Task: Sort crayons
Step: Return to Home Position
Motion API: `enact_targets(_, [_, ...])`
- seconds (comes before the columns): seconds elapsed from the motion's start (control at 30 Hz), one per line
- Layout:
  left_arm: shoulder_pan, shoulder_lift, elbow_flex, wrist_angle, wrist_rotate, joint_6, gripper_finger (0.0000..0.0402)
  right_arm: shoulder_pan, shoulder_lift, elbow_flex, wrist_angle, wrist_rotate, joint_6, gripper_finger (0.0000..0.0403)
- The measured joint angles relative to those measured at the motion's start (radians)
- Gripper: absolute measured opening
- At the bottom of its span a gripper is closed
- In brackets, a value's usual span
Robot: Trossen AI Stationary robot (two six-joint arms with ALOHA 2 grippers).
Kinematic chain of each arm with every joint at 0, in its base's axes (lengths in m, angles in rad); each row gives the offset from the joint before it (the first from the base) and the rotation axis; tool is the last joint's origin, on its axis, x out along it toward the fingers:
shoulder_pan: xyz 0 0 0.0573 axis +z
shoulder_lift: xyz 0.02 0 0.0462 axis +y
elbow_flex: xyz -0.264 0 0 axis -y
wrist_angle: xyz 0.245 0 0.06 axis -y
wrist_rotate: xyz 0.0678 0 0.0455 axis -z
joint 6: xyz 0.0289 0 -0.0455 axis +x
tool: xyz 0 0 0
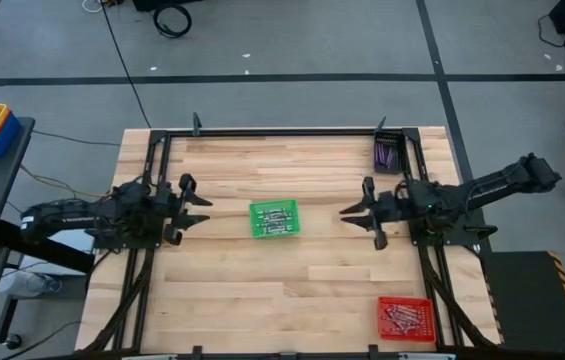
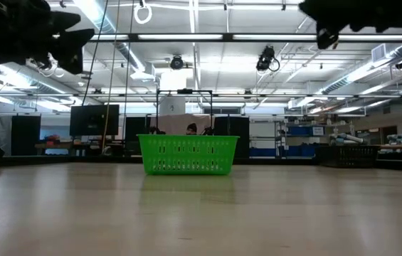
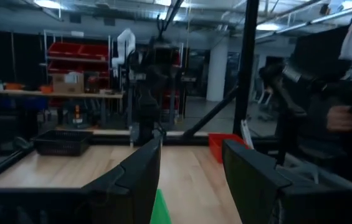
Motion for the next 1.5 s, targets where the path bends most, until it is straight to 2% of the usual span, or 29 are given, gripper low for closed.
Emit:
enact_targets(0.07, [0.0, -0.043, 0.0, -0.029, 0.013, -0.004, 0.0183, 0.003, -0.06, -0.073, 0.089, -0.036, -0.001, 0.0069])
enact_targets(0.13, [0.0, -0.077, 0.0, -0.062, 0.025, -0.002, 0.0183, 0.003, -0.135, -0.13, 0.093, -0.032, 0.006, 0.0057])
enact_targets(0.23, [0.0, -0.111, 0.0, -0.092, 0.025, 0.023, 0.0183, -0.013, -0.247, -0.199, 0.063, 0.048, 0.016, 0.004])
enact_targets(0.33, [0.0, -0.115, 0.0, -0.093, 0.019, 0.064, 0.0183, -0.079, -0.32, -0.245, 0.012, 0.115, 0.102, 0.002])
enact_targets(0.47, [0.0, -0.114, 0.0, -0.094, -0.018, 0.068, 0.0183, -0.21, -0.352, -0.28, -0.1, 0.004, 0.202, 0.0006])
enact_targets(0.57, [-0.005, -0.114, 0.0, -0.093, 0.001, 0.064, 0.0183, -0.262, -0.373, -0.29, -0.062, -0.103, 0.17, 0.0009])
enact_targets(0.67, [-0.02, -0.114, 0.0, -0.094, 0.045, 0.053, 0.0183, -0.268, -0.415, -0.29, -0.042, -0.182, 0.107, 0.0006])
enact_targets(0.87, [-0.032, -0.114, 0.0, -0.139, 0.006, 0.102, 0.0183, -0.267, -0.516, -0.29, -0.089, -0.184, 0.002, 0.0005])
enact_targets(1.0, [-0.032, -0.113, 0.0, -0.201, -0.051, 0.119, 0.0183, -0.266, -0.563, -0.336, -0.034, -0.195, 0.001, 0.0005])
enact_targets(1.1, [-0.032, -0.113, 0.0, -0.235, -0.055, 0.12, 0.0183, -0.261, -0.575, -0.345, -0.082, -0.203, 0.024, 0.0005])
enact_targets(1.2, [-0.032, -0.113, 0.0, -0.243, -0.055, 0.148, 0.0183, -0.26, -0.574, -0.345, -0.103, -0.177, 0.056, 0.0009])
enact_targets(1.37, [-0.026, -0.113, 0.0, -0.241, -0.056, 0.186, 0.0183, -0.263, -0.574, -0.345, -0.1, -0.047, 0.021, 0.002])
enact_targets(1.5, [-0.023, -0.113, 0.0, -0.241, -0.056, 0.202, 0.0183, -0.263, -0.574, -0.345, -0.093, -0.01, 0.033, 0.0021])
